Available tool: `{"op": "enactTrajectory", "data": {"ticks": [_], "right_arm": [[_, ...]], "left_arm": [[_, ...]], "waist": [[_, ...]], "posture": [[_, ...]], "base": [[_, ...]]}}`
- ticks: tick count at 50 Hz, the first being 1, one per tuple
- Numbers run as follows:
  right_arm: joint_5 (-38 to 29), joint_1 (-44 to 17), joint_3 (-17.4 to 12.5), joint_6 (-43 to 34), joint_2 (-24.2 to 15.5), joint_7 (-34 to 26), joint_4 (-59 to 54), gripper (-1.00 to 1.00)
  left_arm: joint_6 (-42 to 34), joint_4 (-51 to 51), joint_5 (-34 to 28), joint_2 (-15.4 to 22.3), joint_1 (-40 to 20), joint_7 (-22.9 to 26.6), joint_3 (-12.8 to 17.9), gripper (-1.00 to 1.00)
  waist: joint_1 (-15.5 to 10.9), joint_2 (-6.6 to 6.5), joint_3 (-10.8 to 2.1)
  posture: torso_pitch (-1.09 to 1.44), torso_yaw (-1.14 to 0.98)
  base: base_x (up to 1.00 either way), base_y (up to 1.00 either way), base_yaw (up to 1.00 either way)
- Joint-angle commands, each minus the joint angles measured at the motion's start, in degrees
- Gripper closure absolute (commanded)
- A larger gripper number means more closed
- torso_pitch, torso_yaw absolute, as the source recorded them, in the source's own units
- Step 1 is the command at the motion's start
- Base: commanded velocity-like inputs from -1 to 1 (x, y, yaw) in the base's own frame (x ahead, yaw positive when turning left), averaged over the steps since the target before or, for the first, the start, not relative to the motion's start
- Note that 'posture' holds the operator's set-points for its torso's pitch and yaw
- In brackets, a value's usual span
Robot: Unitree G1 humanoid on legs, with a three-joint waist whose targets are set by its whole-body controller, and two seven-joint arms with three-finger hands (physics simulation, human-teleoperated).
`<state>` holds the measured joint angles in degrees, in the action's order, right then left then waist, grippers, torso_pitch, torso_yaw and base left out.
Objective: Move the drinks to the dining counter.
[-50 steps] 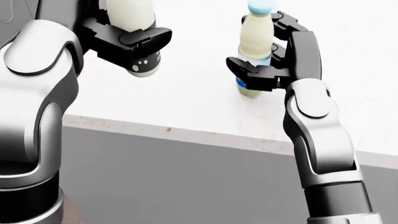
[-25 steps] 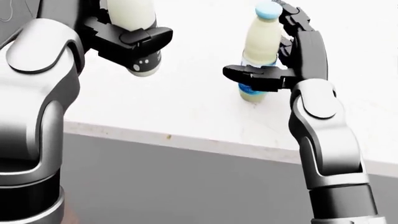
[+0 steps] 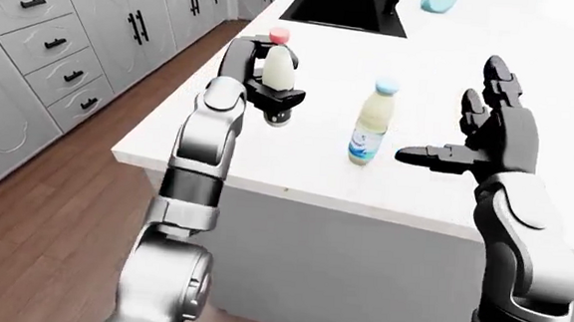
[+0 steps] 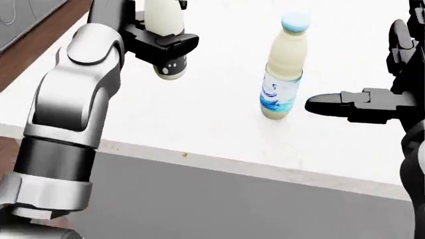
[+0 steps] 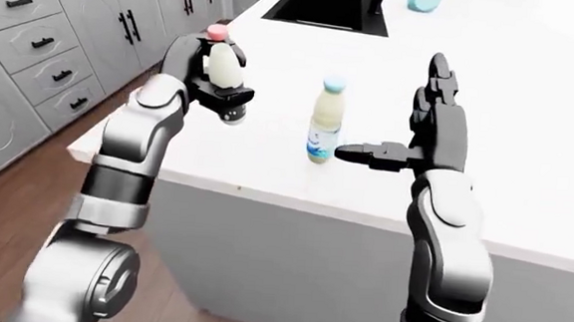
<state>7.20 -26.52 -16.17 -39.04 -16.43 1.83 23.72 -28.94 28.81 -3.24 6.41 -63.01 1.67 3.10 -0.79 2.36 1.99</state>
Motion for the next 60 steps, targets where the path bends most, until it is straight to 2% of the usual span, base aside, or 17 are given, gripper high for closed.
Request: {"op": "enactTrajectory", "data": {"ticks": [1, 4, 6, 13, 19, 30, 32, 34, 38, 39, 43, 45, 51, 54, 60], "right_arm": [[0.63, -0.80, 0.19, 1.93, -0.72, 0.18, 1.09, -1.00], [0.86, -0.60, -0.12, 2.69, -1.05, 0.31, 0.55, -1.00], [0.83, -0.34, 0.03, 3.82, -0.91, 0.52, -0.31, -1.00], [1.22, 0.30, 0.23, 4.09, -0.76, 0.85, 0.33, -1.00], [0.31, -0.54, 1.86, 4.55, -0.16, 0.98, -0.64, -1.00], [0.49, -1.08, 1.27, 4.34, -0.35, 0.62, -0.60, -1.00], [0.57, -1.27, 1.19, 3.93, -0.50, 0.69, -0.30, -1.00], [0.58, -1.27, 1.30, 3.98, -0.42, 0.73, -0.34, -1.00], [0.64, -1.39, 1.20, 3.91, -0.58, 0.64, -0.34, -1.00], [0.62, -1.37, 1.17, 4.12, -0.63, 0.59, -0.54, -1.00], [0.66, -1.07, 1.07, 4.17, -0.65, 0.57, -0.41, -1.00], [0.43, -0.49, 1.47, 4.73, -0.45, 0.29, -0.49, -1.00], [0.25, -0.25, 1.23, 4.95, -0.35, -0.05, -0.55, -1.00], [0.07, -0.20, 1.42, 5.24, -0.29, -0.19, -0.79, -1.00], [0.04, -0.61, 1.28, 4.86, -0.40, -0.26, -0.77, -1.00]], "left_arm": [[13.39, 8.41, 0.85, 0.06, -4.91, -2.07, 0.88, 1.00], [22.74, 20.06, 1.63, -0.60, -7.54, -3.08, 0.81, 1.00], [26.11, 24.74, 1.88, -1.00, -8.22, -3.40, 0.75, 1.00], [31.51, 29.60, 1.08, -2.31, -8.49, -3.78, 0.12, 1.00], [34.51, 34.49, 0.43, -2.65, -8.85, -4.79, 0.39, 1.00], [34.57, 36.11, -1.50, -2.89, -8.55, -5.07, -0.09, 1.00], [34.60, 36.30, -1.59, -2.93, -8.45, -4.79, 0.12, 0.91], [34.70, 36.51, -1.64, -2.90, -8.46, -4.68, 0.25, 0.69], [34.62, 36.62, -1.76, -2.86, -8.45, -4.56, 0.41, 0.43], [34.76, 36.64, -1.78, -2.92, -8.38, -4.51, 0.40, 0.29], [35.02, 36.81, -1.69, -2.98, -8.30, -4.42, 0.53, 0.07], [35.05, 36.44, -1.54, -3.13, -7.94, -3.67, 0.44, -0.17], [34.75, 35.77, -1.16, -3.16, -8.09, -3.52, 0.53, -0.15], [34.88, 35.36, -0.96, -3.17, -7.95, -3.19, 0.47, -0.26], [34.13, 34.32, -0.67, -2.92, -8.35, -2.86, 0.42, -0.20]], "waist": [[-0.13, 0.21, -1.50], [-0.17, 0.49, -1.74], [-0.08, 0.56, -1.94], [0.06, 0.57, -2.03], [0.19, 0.50, -2.07], [0.24, 0.36, -2.30], [0.26, 0.39, -2.30], [0.26, 0.38, -2.35], [0.27, 0.33, -2.41], [0.27, 0.32, -2.42], [0.25, 0.32, -2.43], [0.26, 0.31, -2.44], [0.28, 0.31, -2.55], [0.26, 0.29, -2.50], [0.27, 0.25, -2.56]], "posture": [[0.00, 0.00], [0.00, 0.00], [0.00, 0.00], [0.00, 0.00], [0.00, 0.00], [0.00, 0.00], [0.00, 0.00], [0.00, 0.00], [0.00, 0.00], [0.00, 0.00], [0.00, 0.00], [0.00, 0.00], [0.00, 0.00], [0.00, 0.00], [0.00, 0.00]], "base": [[0.00, 0.00, 0.00], [0.00, 0.00, 0.00], [0.00, 0.00, 0.00], [0.00, 0.00, 0.00], [0.00, 0.00, 0.00], [0.00, 0.00, 0.00], [0.00, 0.00, 0.00], [0.00, 0.00, 0.00], [0.00, 0.00, 0.00], [0.00, 0.00, 0.00], [0.00, 0.00, 0.00], [0.00, 0.00, 0.00], [0.00, 0.00, 0.00], [0.00, 0.00, 0.00], [0.00, 0.00, 0.00]]}}
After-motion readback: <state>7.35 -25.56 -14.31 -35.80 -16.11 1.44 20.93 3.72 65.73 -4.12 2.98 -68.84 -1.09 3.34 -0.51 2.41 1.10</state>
